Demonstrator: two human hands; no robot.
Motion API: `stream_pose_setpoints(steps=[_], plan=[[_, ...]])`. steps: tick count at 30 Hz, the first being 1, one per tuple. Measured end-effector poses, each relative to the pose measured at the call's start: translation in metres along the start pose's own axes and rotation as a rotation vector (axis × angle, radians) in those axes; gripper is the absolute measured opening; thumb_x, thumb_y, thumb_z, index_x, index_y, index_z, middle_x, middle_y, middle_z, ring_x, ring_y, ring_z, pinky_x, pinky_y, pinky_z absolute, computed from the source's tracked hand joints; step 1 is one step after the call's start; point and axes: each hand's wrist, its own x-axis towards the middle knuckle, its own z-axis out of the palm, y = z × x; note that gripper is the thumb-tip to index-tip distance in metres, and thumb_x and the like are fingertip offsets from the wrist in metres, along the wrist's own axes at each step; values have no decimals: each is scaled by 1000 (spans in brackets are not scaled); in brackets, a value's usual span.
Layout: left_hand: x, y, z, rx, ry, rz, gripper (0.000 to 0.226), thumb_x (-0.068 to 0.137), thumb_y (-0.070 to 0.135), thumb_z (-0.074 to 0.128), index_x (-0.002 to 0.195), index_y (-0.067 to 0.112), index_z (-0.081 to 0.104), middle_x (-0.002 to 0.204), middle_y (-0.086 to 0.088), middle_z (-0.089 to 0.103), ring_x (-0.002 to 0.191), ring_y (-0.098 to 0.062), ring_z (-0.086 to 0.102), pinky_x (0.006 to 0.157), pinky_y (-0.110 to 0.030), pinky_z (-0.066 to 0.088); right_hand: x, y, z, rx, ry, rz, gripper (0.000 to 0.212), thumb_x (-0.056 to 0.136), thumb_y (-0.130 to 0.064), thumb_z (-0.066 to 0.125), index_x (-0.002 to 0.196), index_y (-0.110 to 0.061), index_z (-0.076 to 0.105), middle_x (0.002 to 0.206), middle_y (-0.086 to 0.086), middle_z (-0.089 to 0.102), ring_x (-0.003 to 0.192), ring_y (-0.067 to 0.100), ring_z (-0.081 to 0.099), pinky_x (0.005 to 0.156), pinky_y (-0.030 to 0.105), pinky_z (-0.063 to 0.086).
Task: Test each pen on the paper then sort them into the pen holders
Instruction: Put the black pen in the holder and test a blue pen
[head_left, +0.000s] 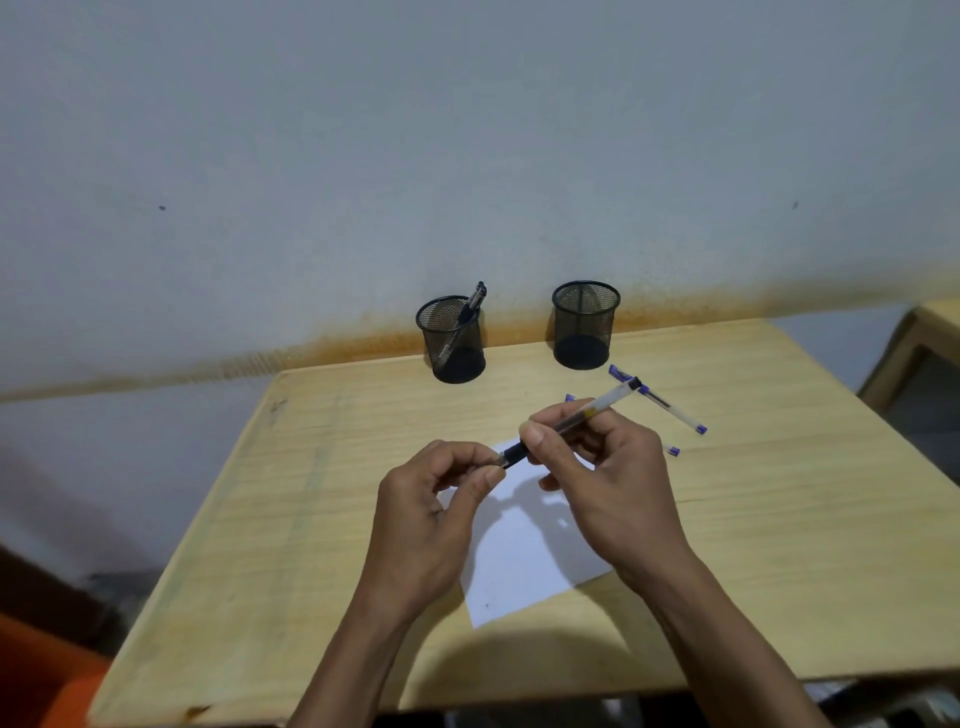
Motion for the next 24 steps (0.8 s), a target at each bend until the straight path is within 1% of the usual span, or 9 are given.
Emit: stream_pose_setpoints(steps=[5,10,12,13,15,17,18,21,24], plan=[[9,9,0,28,22,24,18,82,6,76,81,23,74,81,9,72,81,-10,69,75,-20,52,1,0,4,67,52,4,5,91,-16,76,89,-12,73,74,0,73,70,9,66,60,21,56],[8,9,-3,41,2,-10,10,83,12,76,85,22,76,83,9,74,83,-10,70,78,-25,54,9,-2,-4,95,-29,85,11,90,-20,76,95,-11,75,79,5,76,76,12,71,63,22,58],[5,8,-5,26,32,-45,9,83,14,76,86,22,76,82,9,75,82,-10,70,77,-29,56,8,-1,-5,128,35,123,19,90,-25,77,105,-15,72,83,3,77,79,11,74,64,22,59],[4,7,-6,8,53,-74,8,83,15,77,86,22,77,81,8,75,80,-11,70,76,-30,56,6,2,-7,71,131,88,23,90,-27,77,109,-17,69,87,2,76,79,9,73,66,22,60],[3,5,-9,-39,79,-141,7,81,14,79,83,20,77,76,3,75,73,-13,69,72,-32,57,2,11,-11,-268,294,-227,28,89,-18,78,113,-19,64,100,-2,71,82,8,68,70,13,55],[3,6,-10,-97,76,-189,7,78,13,81,80,18,77,70,-5,72,64,-14,63,67,-32,55,-1,25,-9,-616,220,-604,37,83,2,78,117,-11,69,112,5,68,89,9,63,74,11,51],[4,8,-10,-120,66,-199,7,77,12,81,79,16,76,69,-7,70,62,-14,61,64,-30,54,0,35,-7,-716,152,-718,42,79,8,78,117,-9,72,115,9,69,94,14,63,76,14,52],[7,14,-8,-191,41,-219,8,75,11,82,77,9,75,65,-8,70,58,-13,62,60,-23,52,8,49,0,-813,92,-865,33,78,10,79,107,-6,77,110,12,73,91,25,66,70,34,57],[12,18,-7,-195,17,-240,12,74,17,84,76,9,75,67,-8,72,60,-16,66,61,-23,54,20,52,3,-829,41,-966,13,87,-3,73,99,-5,76,99,9,74,80,27,67,62,37,56]])
